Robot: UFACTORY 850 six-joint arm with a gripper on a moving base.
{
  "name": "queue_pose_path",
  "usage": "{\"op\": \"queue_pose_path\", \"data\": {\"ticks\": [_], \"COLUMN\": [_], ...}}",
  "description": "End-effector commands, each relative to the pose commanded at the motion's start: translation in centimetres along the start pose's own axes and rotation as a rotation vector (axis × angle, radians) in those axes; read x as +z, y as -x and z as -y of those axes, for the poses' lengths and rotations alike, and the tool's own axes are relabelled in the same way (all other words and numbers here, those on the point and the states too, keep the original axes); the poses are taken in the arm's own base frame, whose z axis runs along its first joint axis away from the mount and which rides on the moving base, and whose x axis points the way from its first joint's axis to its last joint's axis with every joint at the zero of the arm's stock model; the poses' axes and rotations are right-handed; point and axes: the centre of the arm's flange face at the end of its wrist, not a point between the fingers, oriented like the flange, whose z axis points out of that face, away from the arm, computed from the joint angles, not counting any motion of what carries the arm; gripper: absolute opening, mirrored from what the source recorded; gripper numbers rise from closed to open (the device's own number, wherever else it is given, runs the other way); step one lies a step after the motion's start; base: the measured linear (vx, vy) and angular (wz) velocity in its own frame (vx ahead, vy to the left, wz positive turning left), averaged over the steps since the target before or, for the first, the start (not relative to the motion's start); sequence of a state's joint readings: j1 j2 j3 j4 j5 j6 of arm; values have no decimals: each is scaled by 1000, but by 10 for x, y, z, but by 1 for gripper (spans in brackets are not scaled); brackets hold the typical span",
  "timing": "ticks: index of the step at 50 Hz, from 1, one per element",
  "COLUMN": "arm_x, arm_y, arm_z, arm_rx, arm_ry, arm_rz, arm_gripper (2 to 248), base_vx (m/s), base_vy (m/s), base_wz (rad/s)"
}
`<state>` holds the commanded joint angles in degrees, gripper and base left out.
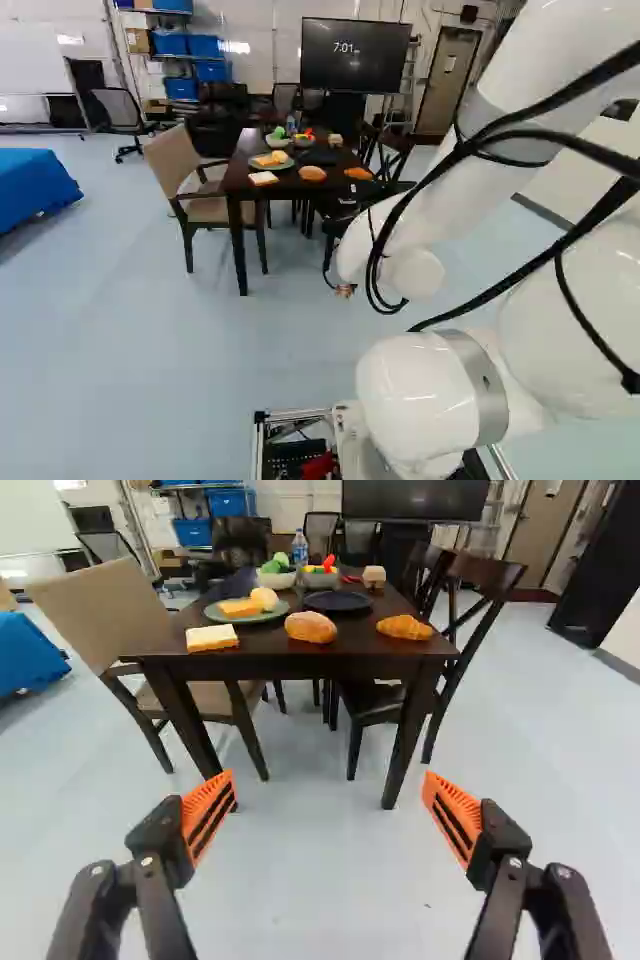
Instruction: Move the croissant to the empty plate
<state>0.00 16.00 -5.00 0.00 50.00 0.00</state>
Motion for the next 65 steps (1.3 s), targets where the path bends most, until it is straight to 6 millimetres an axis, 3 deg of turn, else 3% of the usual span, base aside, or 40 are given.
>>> {"op": "queue_pose_path", "data": {"ticks": [46, 65], "arm_x": [0, 0], "arm_y": [0, 0], "arm_z": [0, 0], "arm_rx": [0, 0], "arm_ry": [0, 0], "arm_rz": [0, 0], "arm_gripper": [247, 247], "base_vx": [0, 99], "base_vy": [0, 0], "base_wz": [0, -8]}}
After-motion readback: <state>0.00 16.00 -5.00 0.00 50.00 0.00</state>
